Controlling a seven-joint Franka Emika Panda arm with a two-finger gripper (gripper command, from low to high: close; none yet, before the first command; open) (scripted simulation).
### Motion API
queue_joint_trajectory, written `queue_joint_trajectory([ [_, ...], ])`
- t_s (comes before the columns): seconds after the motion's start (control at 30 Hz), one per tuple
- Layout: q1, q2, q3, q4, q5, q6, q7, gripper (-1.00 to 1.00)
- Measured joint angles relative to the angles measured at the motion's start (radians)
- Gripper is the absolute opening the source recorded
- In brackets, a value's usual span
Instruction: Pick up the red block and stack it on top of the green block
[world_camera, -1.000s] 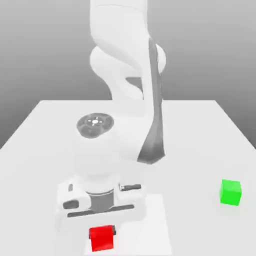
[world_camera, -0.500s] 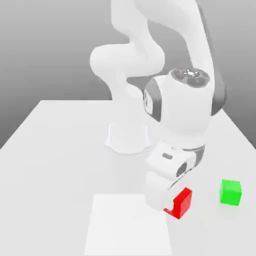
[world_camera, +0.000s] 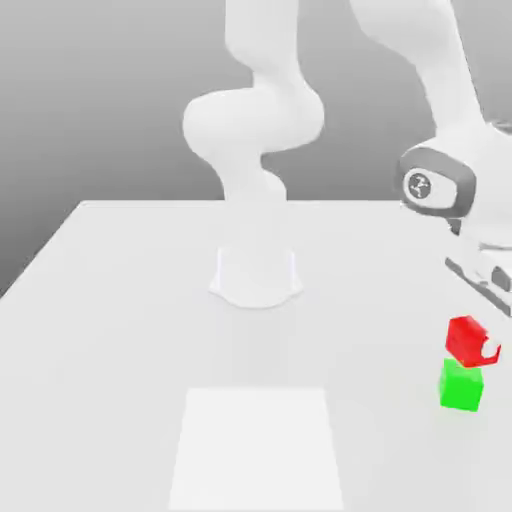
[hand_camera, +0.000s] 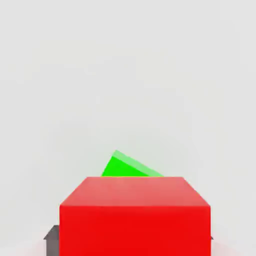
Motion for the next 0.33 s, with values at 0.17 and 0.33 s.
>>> queue_joint_trajectory([
  [0.17, 0.005, 0.017, -0.008, 0.001, -0.012, 0.017, 0.009, 1.00],
  [0.33, -0.005, -0.115, 0.023, -0.006, 0.081, -0.103, -0.059, 1.00],
])
